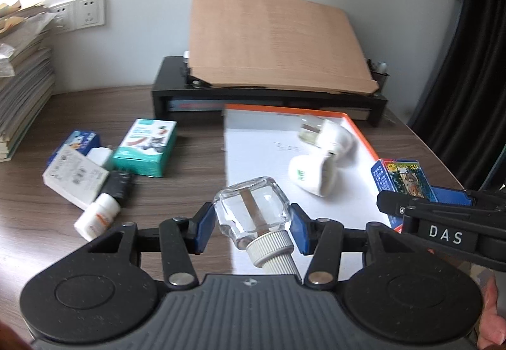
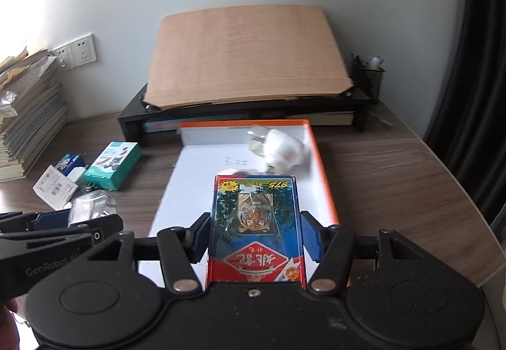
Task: Organize rigid objects
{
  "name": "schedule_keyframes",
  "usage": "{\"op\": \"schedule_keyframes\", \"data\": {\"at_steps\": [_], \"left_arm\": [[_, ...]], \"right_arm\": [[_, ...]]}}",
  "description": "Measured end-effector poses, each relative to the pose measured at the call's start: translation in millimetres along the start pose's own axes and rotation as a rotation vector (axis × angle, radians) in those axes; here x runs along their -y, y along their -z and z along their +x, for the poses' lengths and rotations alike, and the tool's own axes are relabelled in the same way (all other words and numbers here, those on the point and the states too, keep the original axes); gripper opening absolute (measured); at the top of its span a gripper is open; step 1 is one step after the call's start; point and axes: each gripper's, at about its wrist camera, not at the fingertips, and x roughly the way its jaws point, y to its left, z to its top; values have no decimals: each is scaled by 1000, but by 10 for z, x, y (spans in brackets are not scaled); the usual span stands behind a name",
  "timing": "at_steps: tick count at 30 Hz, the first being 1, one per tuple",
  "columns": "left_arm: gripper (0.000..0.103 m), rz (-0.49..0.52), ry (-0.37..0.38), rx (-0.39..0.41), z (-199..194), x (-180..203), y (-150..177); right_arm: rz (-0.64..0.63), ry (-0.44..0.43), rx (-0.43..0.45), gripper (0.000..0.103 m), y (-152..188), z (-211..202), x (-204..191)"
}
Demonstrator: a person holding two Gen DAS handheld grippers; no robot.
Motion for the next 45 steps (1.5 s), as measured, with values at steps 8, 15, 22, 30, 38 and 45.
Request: {"op": "schedule_keyframes", "data": {"at_steps": [8,15,22,30,38,45], "left_arm": [[51,19,11,8,-26,240,39],[51,33,16,8,-67,338,55],[51,56,22,6,-72,390,25],[51,65,30,6,-49,422,20],[51,62,32,5,2,481,26],[51,47,19,-4,84,516,36]], "right_arm": [[13,0,19,71,58,-153,242],[10,-21,19,71,79,-208,279],[11,-28,24,71,79,-211,308],[5,-19,20,71,99,-214,349],[9,-17,19,71,116,-203,433],[-8,-36,14,71,131,-140,459]]}}
